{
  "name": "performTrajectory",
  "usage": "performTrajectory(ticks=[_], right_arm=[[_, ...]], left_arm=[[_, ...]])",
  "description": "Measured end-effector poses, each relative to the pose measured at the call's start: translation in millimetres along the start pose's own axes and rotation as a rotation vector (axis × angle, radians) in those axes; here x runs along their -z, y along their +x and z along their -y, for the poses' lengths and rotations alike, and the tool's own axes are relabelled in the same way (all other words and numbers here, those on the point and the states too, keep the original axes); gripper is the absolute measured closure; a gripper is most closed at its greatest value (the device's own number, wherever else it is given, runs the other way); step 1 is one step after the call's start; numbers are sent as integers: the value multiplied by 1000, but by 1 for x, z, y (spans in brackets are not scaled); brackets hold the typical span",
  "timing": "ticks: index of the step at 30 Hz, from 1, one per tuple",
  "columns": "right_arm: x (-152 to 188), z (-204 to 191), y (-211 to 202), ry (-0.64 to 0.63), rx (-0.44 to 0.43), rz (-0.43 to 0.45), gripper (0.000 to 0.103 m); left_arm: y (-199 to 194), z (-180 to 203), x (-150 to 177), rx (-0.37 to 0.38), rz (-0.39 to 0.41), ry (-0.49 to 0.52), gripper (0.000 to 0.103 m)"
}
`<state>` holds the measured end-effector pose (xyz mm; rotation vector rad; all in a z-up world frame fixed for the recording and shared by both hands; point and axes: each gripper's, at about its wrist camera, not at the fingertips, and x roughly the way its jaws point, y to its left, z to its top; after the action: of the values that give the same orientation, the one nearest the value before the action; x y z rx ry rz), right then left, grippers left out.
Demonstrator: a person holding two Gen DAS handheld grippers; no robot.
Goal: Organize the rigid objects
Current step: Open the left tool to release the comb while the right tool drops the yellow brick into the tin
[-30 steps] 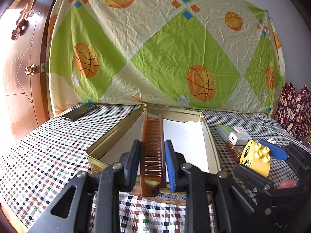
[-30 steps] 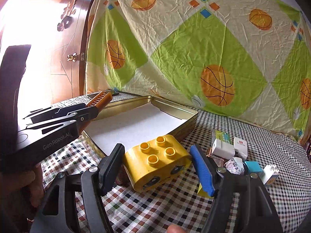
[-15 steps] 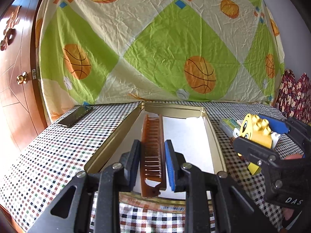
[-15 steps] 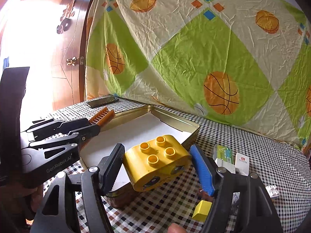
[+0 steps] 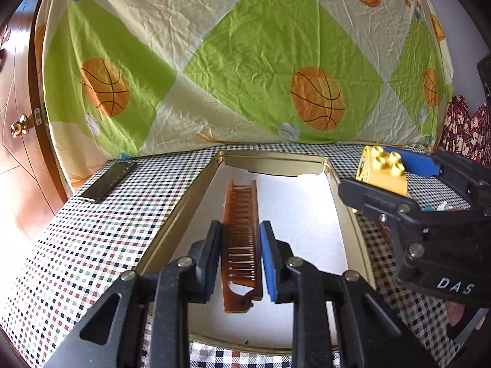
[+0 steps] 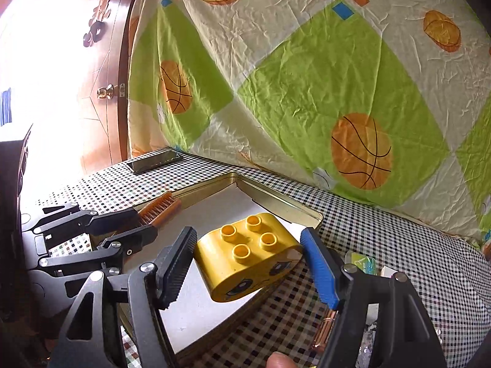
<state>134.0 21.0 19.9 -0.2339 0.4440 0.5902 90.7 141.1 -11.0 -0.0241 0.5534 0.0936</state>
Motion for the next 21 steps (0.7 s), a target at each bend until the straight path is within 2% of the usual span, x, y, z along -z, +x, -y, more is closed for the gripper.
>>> performTrajectory(ticks=[6,12,13,15,17,19,21], right_arm=[[-5,2,44,6,-37,-115,31],[-1,5,75,25,-52,-199,29],[1,6,75,29,-43,-202,23],[6,9,69,40,-43,-197,19],[12,14,55,49,-48,-181,19],[20,24,34,45,-38,-156,19],[30,36,7,51,-21,-120,19]], left_arm=[[20,-10,-17,-3,-68,-8,79],[38,-10,-21,-54,-122,38,77],[38,-11,-21,-67,-120,37,74],[35,-12,-18,-75,-110,34,63],[26,-14,-15,-66,-79,1,41],[13,-12,-11,-63,-39,-17,34],[-2,-4,-6,-57,14,-20,32]])
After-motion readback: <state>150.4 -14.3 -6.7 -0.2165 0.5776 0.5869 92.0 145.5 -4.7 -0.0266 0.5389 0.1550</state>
